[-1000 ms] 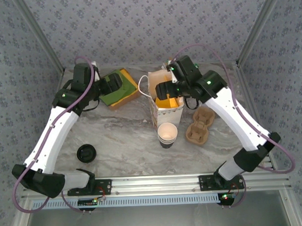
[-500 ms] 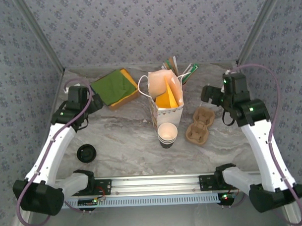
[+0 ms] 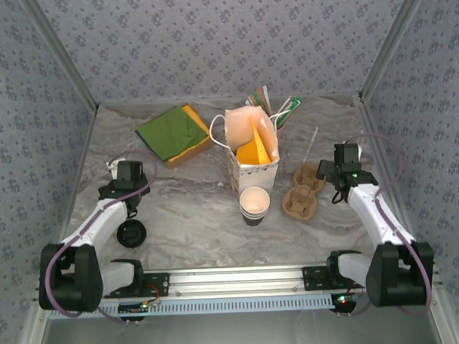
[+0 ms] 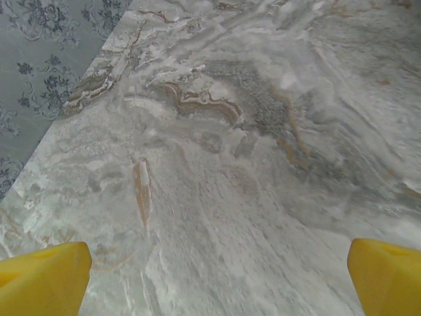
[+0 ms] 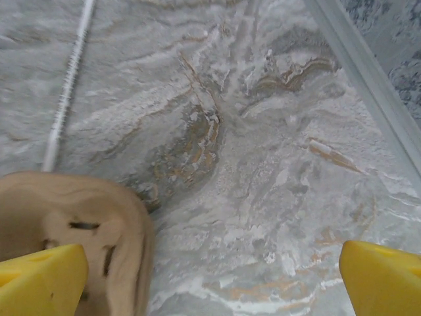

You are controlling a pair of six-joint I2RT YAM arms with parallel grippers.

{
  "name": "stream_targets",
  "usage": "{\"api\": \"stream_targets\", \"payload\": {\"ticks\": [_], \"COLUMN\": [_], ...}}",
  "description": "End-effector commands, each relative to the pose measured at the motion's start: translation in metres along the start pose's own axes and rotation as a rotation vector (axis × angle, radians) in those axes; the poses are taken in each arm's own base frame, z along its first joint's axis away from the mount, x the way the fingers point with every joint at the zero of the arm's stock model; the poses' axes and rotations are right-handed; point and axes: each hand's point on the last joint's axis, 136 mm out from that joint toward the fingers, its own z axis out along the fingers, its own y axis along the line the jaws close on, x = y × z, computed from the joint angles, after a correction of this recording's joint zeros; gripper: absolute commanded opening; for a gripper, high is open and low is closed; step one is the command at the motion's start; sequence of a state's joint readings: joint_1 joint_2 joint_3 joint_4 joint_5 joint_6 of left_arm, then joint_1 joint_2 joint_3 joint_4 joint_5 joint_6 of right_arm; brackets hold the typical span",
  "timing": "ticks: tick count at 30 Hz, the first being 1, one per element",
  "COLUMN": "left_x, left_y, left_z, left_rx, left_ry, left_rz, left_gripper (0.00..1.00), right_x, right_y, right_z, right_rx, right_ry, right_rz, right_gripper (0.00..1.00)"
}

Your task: Pack the takeout coffee

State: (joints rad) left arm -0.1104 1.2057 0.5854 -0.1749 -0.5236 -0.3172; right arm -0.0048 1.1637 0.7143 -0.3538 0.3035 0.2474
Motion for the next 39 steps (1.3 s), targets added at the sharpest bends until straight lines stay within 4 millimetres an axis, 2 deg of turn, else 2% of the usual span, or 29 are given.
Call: {"api": "stream_targets", "payload": {"ticks": [1, 7, 12, 14, 20, 22, 39], "left_x": [-0.038, -0.054, -0.066, -0.062, -0.056, -0.048, -0.049], "left_y": [-0.011, -0.033, -0.059, -0.06, -0.055, -0.057, -0.057], "left_z": [0.012, 0.036, 0.042, 0.043, 0.041, 0.043, 0.044], "left_rx": [0.025, 0.072, 0.172, 0.193, 0.263, 0.308, 0.314], "left_ry": [-0.167, -0.256, -0.318, -0.338, -0.376, -0.394, -0.399], "left_rz": [-0.044, -0.013, 0.091, 0.082, 0.03, 0.025, 0.023], "left_gripper": [1.0, 1.0, 1.0, 1.0, 1.0, 1.0, 1.0], "right_x": [-0.036, -0.046, -0.045, -0.04, -0.023, -0.024, -0.025], "right_y": [0.003, 0.02, 0.042, 0.052, 0.046, 0.05, 0.05], "right_z": [0.018, 0.05, 0.063, 0.063, 0.057, 0.059, 0.064], "right_rx": [0.021, -0.004, -0.085, -0.111, -0.16, -0.173, -0.182], "right_ry": [-0.189, -0.313, -0.371, -0.418, -0.496, -0.492, -0.456], "right_rz": [0.003, -0.059, -0.107, -0.155, -0.125, -0.138, -0.131], "right_gripper": [1.0, 1.0, 1.0, 1.0, 1.0, 1.0, 1.0]}}
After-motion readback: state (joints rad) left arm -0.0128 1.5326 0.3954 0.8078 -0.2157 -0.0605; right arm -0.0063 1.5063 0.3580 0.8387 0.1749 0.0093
